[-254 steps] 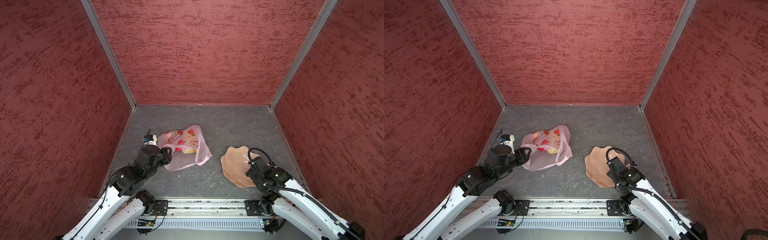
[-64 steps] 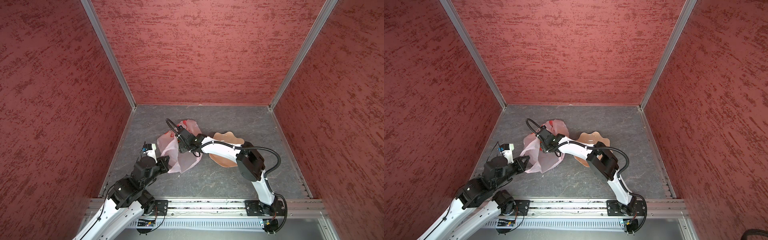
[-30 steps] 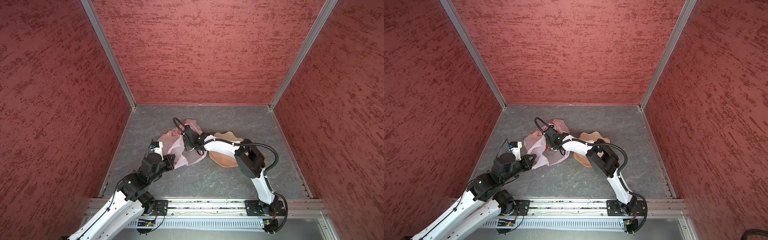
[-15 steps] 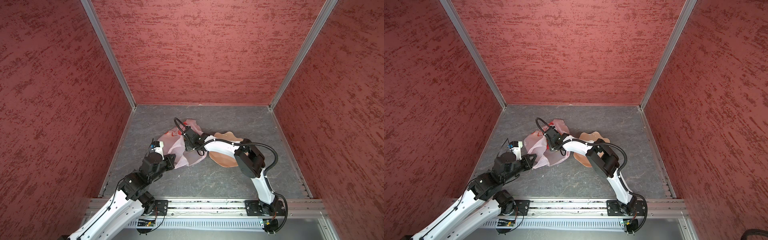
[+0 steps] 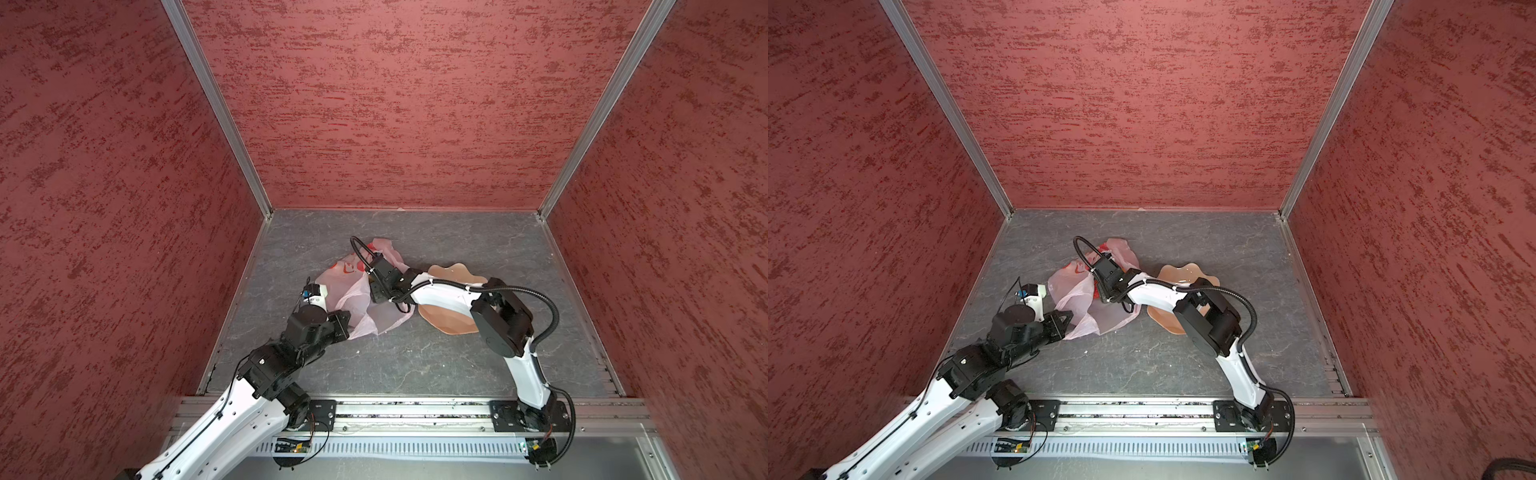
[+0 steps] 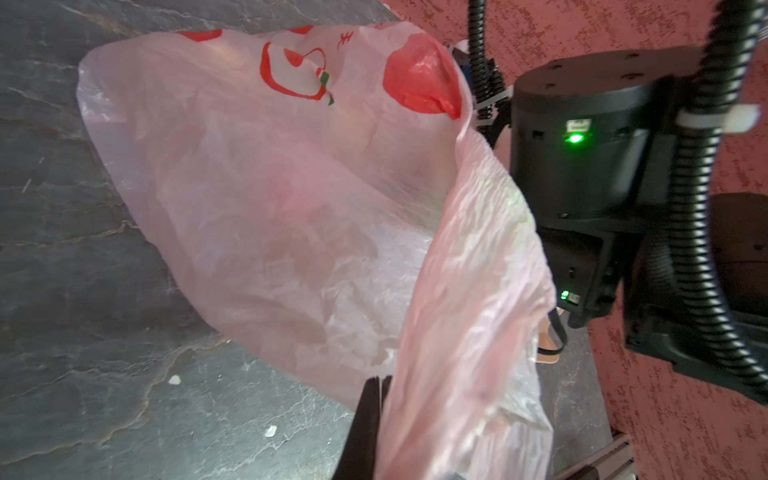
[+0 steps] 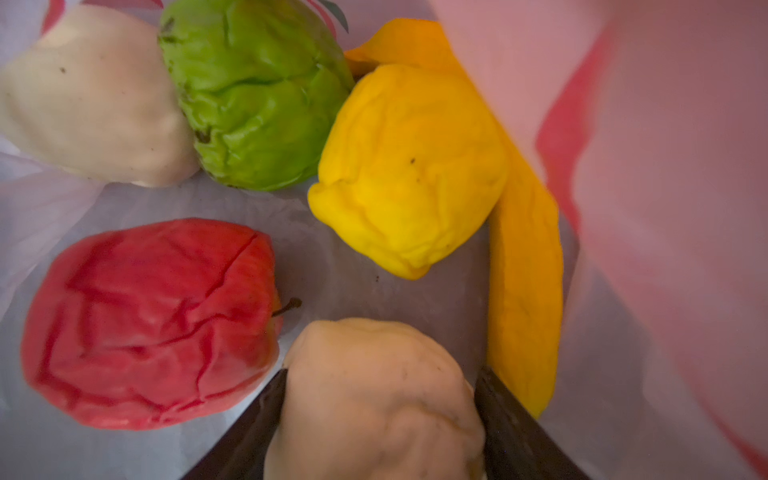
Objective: Take the fake fruits out of the plastic bag
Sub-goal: 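Lower the right gripper onto the cream fruit inside the bag, then close the right gripper on the cream fruit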
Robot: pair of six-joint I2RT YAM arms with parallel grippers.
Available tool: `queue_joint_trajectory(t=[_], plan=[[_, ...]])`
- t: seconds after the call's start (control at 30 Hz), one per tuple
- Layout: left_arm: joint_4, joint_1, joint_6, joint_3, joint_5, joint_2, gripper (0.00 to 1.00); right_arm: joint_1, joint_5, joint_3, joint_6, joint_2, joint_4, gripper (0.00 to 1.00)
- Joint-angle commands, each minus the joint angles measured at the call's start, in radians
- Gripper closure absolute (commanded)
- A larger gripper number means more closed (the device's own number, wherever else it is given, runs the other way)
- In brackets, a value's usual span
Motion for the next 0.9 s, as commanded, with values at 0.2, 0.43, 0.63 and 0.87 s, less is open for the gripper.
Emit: queue_joint_trajectory(t=[0.2,0.43,0.63,0.87], plan=[[-0.166,0.014,-0.056,0.047,-0.074,0.001,0.93,0.033,-0.021,-0.036,-0.020,-0.103,-0.054,0.66],[-0.154,0.029,-0.049,0.066,-0.089,0.034,0.93,0.062,-0.045,-0.056,-0.021,-0.192,-0.073,0.67],[-0.109,0.034,-0.044,0.085,-0.103,0.050,0.93,0.074,-0.100,-0.106,-0.012,-0.284,-0.045,0.67],[-0.100,0.042,-0.003,0.134,-0.145,0.067,0.93,0.076,-0.140,-0.138,-0.009,-0.385,-0.017,0.68]])
